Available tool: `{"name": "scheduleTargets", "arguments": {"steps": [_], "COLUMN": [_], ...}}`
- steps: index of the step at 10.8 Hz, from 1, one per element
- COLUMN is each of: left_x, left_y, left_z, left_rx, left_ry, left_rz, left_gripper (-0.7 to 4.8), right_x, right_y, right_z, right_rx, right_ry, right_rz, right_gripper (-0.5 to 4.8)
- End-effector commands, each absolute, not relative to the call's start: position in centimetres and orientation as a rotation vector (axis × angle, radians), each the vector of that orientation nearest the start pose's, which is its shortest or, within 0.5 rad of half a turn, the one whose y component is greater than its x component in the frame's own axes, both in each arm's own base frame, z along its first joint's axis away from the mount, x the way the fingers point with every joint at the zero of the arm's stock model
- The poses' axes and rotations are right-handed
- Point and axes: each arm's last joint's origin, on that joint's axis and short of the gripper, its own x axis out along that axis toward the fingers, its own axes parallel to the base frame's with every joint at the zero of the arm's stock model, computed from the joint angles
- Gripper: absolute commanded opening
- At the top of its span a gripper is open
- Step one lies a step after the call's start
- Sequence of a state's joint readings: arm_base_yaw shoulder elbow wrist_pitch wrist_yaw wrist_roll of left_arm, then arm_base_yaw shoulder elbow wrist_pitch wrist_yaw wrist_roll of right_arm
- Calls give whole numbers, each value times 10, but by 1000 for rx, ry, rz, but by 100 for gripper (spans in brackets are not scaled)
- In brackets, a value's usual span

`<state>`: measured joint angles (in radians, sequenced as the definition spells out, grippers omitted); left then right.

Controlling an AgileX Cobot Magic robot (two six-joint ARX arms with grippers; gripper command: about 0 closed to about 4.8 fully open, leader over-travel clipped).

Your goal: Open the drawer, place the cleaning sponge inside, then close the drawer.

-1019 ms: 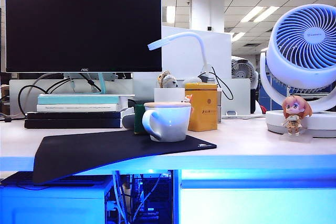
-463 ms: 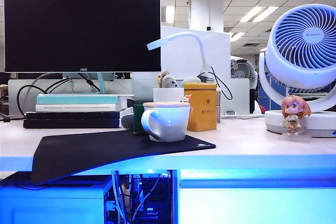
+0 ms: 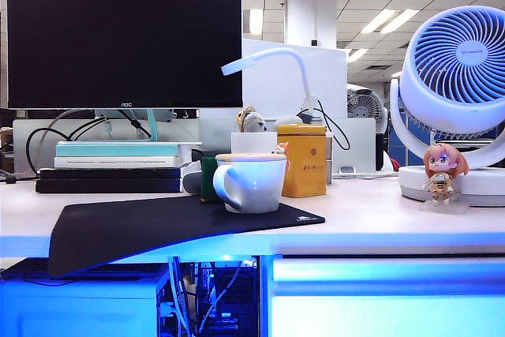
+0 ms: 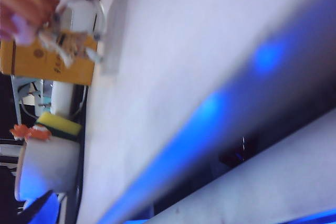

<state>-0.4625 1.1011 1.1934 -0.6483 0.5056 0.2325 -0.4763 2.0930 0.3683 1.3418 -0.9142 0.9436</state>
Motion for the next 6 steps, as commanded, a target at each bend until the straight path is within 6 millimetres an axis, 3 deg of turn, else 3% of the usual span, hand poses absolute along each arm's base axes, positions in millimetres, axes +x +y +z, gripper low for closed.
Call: {"name": "scheduleTargets", "arguments": {"steps": [1, 6], "left_x": [188, 188], "left_y": [-110, -110], "left_z": [375, 375], "left_rx": [199, 199], "left_ry": [449, 449], "left_rz": [-1009, -1009], "left_gripper": [-5, -5], "right_x": [217, 170], "right_y": [-90, -84], "right_z": [52, 62], "right_rx": [1105, 1110], "right_ry": [467, 444], "right_rz": [303, 212], "right_gripper": [479, 479]}}
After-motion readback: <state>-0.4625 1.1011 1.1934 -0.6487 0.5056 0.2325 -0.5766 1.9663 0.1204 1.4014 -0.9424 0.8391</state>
